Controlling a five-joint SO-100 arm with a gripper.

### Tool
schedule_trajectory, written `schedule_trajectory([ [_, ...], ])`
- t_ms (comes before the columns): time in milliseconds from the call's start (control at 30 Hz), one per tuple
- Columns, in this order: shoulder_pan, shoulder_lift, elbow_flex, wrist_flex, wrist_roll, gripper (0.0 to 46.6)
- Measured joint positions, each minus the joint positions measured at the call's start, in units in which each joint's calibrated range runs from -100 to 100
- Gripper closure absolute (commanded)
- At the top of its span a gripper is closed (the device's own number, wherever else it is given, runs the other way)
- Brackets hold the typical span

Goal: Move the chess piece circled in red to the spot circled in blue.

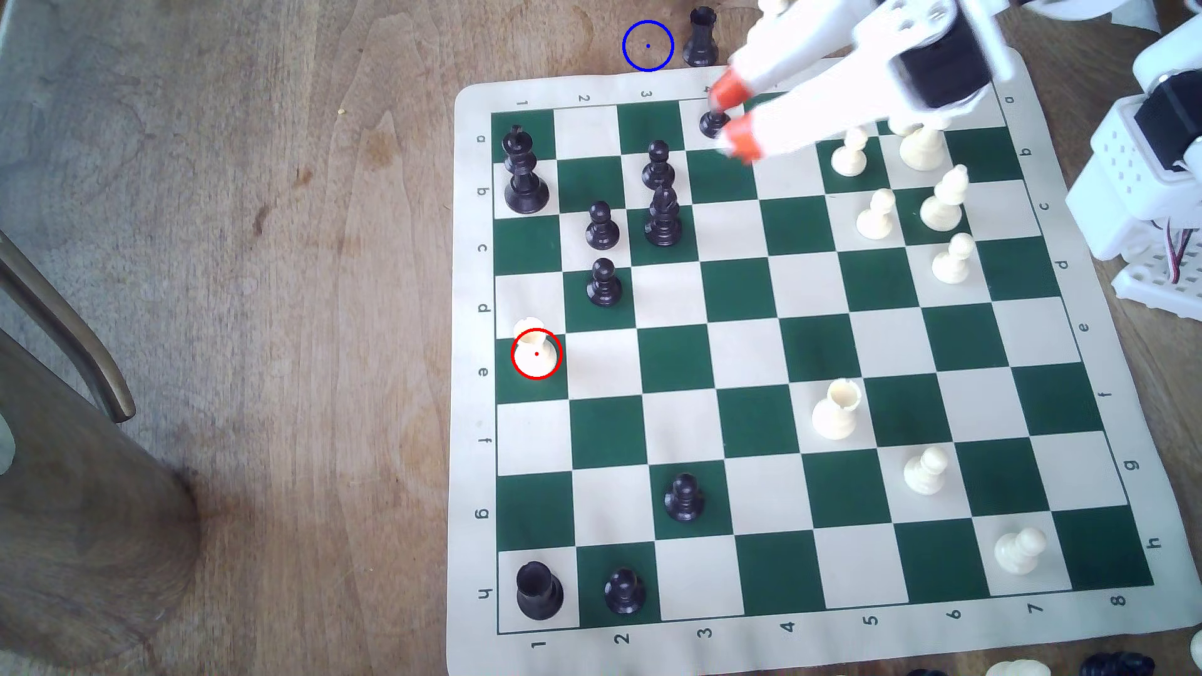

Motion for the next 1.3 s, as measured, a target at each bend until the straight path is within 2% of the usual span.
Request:
schedule_trajectory([
  [100, -0.4, 7.9, -4.3, 0.0, 0.0, 37.9],
  [233, -1.5, 19.4, -12.8, 1.3, -0.4, 36.5],
  [367, -0.4, 31.3, -24.0, 1.4, -0.7, 35.9],
  [567, 2.2, 43.6, -34.1, 1.4, -0.7, 36.9],
  [700, 2.9, 47.9, -38.9, 4.1, -1.2, 36.5],
  [867, 2.9, 51.3, -43.0, 6.8, -4.9, 33.9],
  [1000, 2.9, 51.9, -43.8, 6.8, -6.5, 34.2],
  [1100, 3.2, 51.9, -43.8, 6.8, -6.6, 33.8],
  [1167, 3.6, 51.9, -43.8, 6.5, -6.7, 30.5],
  [1300, 3.7, 51.9, -41.2, 3.0, -6.7, 31.4],
])
